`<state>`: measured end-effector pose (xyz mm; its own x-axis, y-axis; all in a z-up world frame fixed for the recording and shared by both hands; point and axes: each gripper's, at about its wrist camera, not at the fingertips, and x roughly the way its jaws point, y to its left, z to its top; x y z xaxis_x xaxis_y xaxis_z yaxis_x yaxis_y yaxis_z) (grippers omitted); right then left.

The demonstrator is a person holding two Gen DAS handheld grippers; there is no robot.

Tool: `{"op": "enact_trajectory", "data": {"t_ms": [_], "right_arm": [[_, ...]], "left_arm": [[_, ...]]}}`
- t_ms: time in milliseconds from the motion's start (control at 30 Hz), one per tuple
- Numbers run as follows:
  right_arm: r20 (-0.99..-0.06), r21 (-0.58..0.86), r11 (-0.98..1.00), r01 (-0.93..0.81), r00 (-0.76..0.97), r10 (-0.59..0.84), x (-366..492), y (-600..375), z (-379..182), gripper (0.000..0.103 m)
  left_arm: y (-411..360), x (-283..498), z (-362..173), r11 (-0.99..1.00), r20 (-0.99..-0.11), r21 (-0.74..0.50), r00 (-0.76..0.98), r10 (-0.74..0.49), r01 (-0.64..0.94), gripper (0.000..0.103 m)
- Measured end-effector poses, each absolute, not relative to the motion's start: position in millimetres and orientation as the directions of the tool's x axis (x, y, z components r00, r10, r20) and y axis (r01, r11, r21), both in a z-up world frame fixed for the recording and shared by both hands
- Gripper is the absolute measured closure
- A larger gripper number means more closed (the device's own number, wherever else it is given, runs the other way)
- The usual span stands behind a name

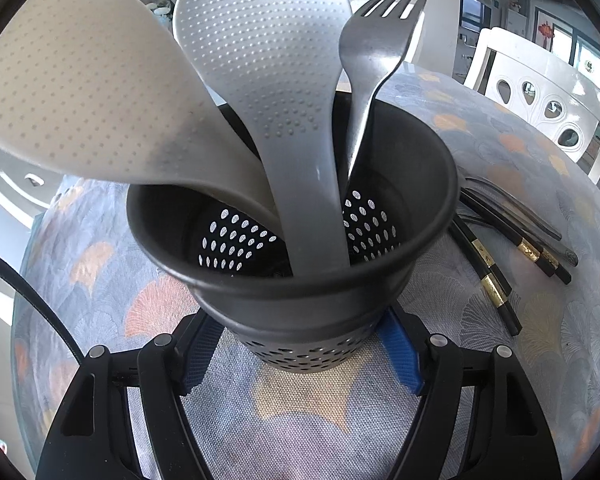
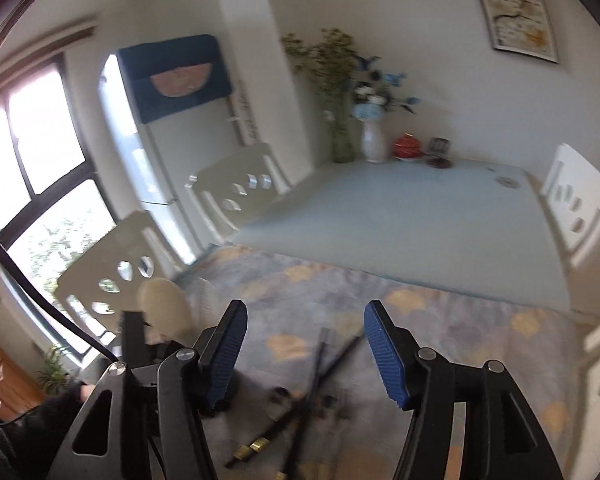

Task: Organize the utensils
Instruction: 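Withdraw the right gripper back over the chopsticks and spoons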

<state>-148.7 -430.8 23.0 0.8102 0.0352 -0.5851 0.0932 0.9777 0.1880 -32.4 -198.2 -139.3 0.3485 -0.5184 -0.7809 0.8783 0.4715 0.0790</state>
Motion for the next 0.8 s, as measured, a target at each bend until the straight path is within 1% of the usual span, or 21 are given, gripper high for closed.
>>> {"op": "enact_trajectory", "data": {"t_ms": [167,233,300,367,433,500,633,767,800], "right_arm": [[-0.615,0.116,0.975,0.190,0.785,-0.080,-168,-446,9,0.044],[-0.612,0.072,0.966,0.249,0.775,-0.154,-174,-448,5,0.042],[-0.616,0.036,0.953,0.300,0.758,-0.215,-177,-451,-1,0.021],[-0.610,-0.011,0.946,0.323,0.748,-0.263,-180,-451,-7,0.020],[-0.625,-0.059,0.944,0.325,0.725,-0.289,-179,-448,-12,0.020],[-0.659,-0.071,0.956,0.284,0.706,-0.259,-175,-444,-23,0.020],[-0.719,-0.014,0.972,0.233,0.674,-0.172,-167,-438,-43,0.020],[-0.757,0.022,0.976,0.217,0.641,-0.125,-158,-433,-61,0.020],[-0.766,0.027,0.977,0.211,0.632,-0.115,-155,-431,-66,0.023]], "left_arm": [[-196,-30,-140,0.473,-0.784,0.067,0.340,-0.520,0.879,0.030],[-195,-29,-140,0.473,-0.784,0.066,0.339,-0.520,0.879,0.030],[-195,-29,-140,0.473,-0.784,0.066,0.339,-0.520,0.879,0.029],[-195,-28,-140,0.474,-0.784,0.067,0.340,-0.519,0.878,0.029],[-195,-28,-139,0.474,-0.784,0.066,0.339,-0.519,0.878,0.029],[-193,-27,-139,0.474,-0.785,0.061,0.335,-0.521,0.878,0.029],[-194,-27,-139,0.474,-0.786,0.061,0.335,-0.520,0.878,0.029],[-195,-25,-138,0.474,-0.787,0.057,0.332,-0.521,0.879,0.029],[-195,-25,-138,0.474,-0.786,0.058,0.333,-0.520,0.878,0.029]]}}
